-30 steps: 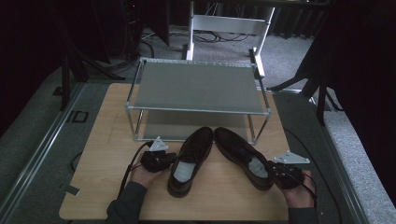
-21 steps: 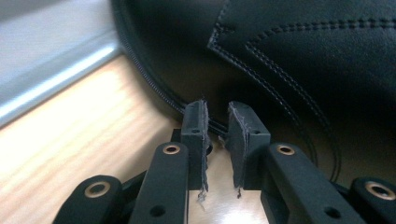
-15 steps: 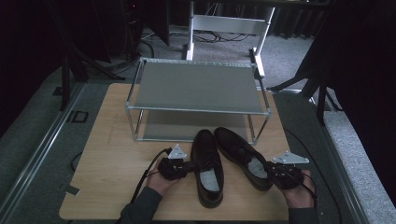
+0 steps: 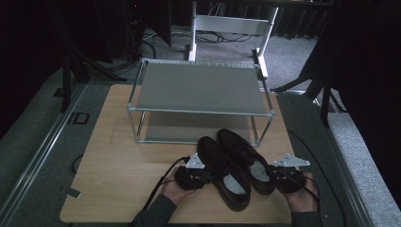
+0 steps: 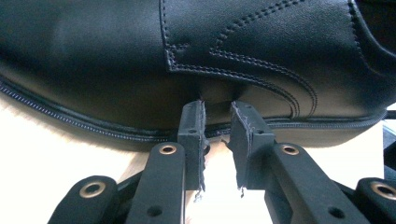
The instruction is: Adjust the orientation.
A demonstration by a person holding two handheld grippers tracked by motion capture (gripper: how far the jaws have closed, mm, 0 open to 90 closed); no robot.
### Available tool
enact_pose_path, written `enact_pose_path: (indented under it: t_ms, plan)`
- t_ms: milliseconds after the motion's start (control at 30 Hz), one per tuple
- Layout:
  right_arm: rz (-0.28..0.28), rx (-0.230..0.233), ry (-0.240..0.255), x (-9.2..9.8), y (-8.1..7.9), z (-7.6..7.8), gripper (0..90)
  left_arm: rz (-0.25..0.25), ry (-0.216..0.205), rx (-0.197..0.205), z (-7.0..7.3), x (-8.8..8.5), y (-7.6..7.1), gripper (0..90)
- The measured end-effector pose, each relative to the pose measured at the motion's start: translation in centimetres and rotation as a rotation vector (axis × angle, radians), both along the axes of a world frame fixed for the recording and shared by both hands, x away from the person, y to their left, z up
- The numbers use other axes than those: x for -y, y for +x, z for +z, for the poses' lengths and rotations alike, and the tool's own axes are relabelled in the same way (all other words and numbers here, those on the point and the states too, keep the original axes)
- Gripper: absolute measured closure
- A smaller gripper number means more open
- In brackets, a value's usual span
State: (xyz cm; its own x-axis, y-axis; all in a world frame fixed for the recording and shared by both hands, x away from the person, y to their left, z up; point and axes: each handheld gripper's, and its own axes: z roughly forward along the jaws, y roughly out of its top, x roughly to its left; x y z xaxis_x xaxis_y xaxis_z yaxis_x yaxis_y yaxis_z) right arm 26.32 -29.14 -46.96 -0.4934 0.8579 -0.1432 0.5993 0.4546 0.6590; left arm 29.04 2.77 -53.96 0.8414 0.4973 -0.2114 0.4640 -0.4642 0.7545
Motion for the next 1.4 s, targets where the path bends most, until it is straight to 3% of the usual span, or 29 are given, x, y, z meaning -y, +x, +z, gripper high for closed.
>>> enact_pose_path:
  t_ms: [233,733,900,1033,1200,1400]
  plan:
    - [-0.012,0.003,0.007,0.1,0.0,-0.1,77.8,-0.026,-0.006,-0.006,-0.1,1.2,-0.2,73.8]
    - [-0.052,-0.027,0.056,2.3,1.6,-0.4,80.5,-0.051,-0.023,-0.011,-0.3,2.9,-0.7,74.0]
    - [-0.043,-0.022,0.065,2.5,1.7,-0.4,75.3,-0.07,-0.022,-0.008,-0.1,2.4,-0.9,70.1]
    - [-0.036,-0.011,0.098,2.8,1.6,-0.3,69.5,-0.044,-0.009,0.005,0.2,1.8,-1.2,64.2]
    - [-0.019,0.03,0.136,3.2,0.9,0.7,63.3,0.026,-0.001,0.024,0.7,-0.7,-1.4,62.4]
    - [-0.007,0.033,0.139,2.9,0.6,1.2,56.3,0.088,-0.021,0.033,1.2,-2.9,-1.4,61.6]
